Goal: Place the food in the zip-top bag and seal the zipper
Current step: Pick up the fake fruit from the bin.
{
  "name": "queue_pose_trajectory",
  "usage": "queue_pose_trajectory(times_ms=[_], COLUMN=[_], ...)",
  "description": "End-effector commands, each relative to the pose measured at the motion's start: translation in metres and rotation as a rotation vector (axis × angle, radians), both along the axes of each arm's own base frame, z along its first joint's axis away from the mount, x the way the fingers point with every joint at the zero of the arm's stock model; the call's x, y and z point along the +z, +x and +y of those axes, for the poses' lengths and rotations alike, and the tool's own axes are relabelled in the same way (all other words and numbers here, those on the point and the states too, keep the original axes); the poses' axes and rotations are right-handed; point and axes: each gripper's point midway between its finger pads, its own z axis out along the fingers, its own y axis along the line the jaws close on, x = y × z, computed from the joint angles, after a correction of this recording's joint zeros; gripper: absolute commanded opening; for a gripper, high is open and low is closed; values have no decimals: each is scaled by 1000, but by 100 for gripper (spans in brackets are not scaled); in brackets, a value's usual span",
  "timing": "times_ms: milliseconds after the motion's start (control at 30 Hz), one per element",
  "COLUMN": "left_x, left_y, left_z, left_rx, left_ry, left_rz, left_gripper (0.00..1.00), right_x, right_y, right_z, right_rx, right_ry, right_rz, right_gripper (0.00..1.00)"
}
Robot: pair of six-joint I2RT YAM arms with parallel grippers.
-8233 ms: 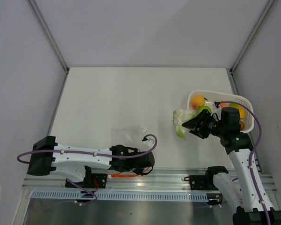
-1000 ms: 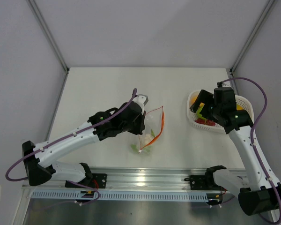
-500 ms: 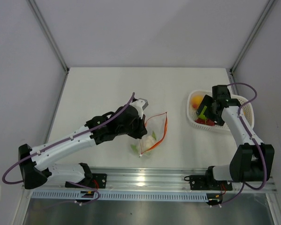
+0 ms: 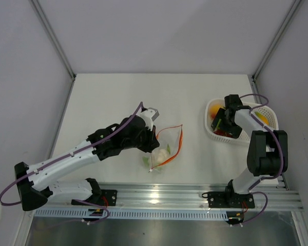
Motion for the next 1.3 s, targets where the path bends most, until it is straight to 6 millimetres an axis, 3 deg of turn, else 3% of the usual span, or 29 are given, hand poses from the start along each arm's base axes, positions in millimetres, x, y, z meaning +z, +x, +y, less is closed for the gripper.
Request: queue_pose_trajectory(times_ms=[0,167,267,467,500,567,667,700,800,1000,1267], left_x=[15,19,19,18,19,16,14,15,10,8,16], left_y=[-1,-1,2,8,9,8,3,1,-5,-13,1], left_z=[6,23,43,86,91,100,107,108,105,88,76], left_rx=[-14,8,45,156,182,210,246,260,277,232,182], left_ry=[-52,-47,-32,39,39,49,34,12,-22,-107,-73], left_rz=[-27,-8,1,-21,-20,-14,7,19,66,115,75], left_gripper=[0,1,0,0,1,1,1,1,1,1,0], right_x=[-10,-24,-28,-37,-39,-40,-34,-31,-19,17,81], right_y=[8,8,9,10,11,14,20,21,25,28,14], right_z=[-7,-12,-15,-13,-11,-9,-7,-8,-16,-10,-2], right_rx=[-35,-42,-40,-31,-23,-8,18,29,9,5,20], right_ry=[-30,-62,-78,-61,-50,-41,-17,-17,1,40,40], right_rz=[-26,-6,-15,-51,-50,-56,-77,-84,-118,-194,-293], right_gripper=[94,89,80,55,44,39,21,13,3,0,0])
